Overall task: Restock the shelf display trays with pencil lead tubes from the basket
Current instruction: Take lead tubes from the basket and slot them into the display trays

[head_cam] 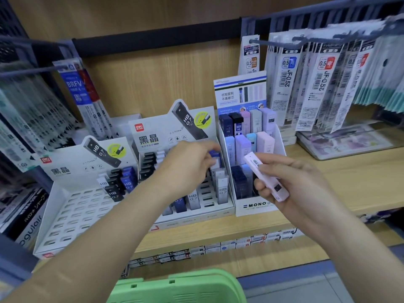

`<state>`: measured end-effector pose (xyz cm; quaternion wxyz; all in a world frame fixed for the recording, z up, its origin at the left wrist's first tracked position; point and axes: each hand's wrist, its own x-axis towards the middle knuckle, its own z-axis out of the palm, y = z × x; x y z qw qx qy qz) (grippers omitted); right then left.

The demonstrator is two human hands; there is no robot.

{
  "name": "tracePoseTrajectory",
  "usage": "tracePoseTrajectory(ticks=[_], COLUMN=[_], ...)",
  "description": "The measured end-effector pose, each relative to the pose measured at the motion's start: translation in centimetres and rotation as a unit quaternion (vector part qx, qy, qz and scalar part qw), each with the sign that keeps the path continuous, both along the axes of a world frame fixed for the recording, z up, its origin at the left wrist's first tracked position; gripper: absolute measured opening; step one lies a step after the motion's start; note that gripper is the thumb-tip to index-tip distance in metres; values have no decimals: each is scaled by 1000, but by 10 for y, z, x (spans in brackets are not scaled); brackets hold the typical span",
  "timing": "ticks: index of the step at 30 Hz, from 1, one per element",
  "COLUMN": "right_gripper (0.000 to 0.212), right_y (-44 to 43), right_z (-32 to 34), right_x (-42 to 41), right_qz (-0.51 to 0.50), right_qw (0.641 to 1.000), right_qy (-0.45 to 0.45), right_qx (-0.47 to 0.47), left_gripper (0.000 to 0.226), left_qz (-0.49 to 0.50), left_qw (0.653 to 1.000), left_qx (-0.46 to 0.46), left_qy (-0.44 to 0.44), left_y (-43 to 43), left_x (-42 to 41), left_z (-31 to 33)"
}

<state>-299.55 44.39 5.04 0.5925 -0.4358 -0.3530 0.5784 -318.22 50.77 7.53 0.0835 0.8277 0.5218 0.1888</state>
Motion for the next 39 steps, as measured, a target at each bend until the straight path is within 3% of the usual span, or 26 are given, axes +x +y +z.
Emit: tracePoseTrajectory(ticks=[3,5,10,12,16,18,21,24,26,29,34,37,39], right_gripper=[20,19,32,34,23,19,29,31,26,23,19,31,28], right_y=[0,0,2,1,0,-1,-2,-4,-4,-6,-9,-9,-8], right_z=[-1,-1,-2,-2,-4,-4,-2,1,0,-2,0,-1,-1], right_x=[-3,-4,-3,-5,-8,-10,-11,-8,-6,-4,7,14,18], right_qz=[-10,-24,-39,-33,1,20,35,36,66,126,206,203,189], right_qw=[1000,999,999,998,999,999,998,998,993,982,978,979,981], right_qy=[-20,-14,15,25,26,28,41,-7,-82,-132,-25,29,37], right_qx=[12,18,30,39,47,38,37,47,57,56,28,16,15], left_gripper=[11,13,23,24,15,11,10,13,23,28,26,28,26], left_qz=[3,2,-22,-6,-14,-40,-54,-45,-70,-117,-124,-139,-140], left_qw=[999,999,999,998,962,951,946,936,922,925,904,888,885], left_qx=[8,13,47,43,-59,-101,-117,-99,-136,-196,-247,-266,-251], left_qy=[-40,-47,13,-42,-268,-290,-296,-336,-357,-303,-325,-349,-366], left_y=[3,2,2,-5,-31,-41,-46,-43,-41,-36,-26,-21,-18], left_x=[3,3,-1,-1,5,9,11,11,12,15,13,17,22], left_z=[-3,-7,-4,1,9,8,6,9,13,17,25,28,28])
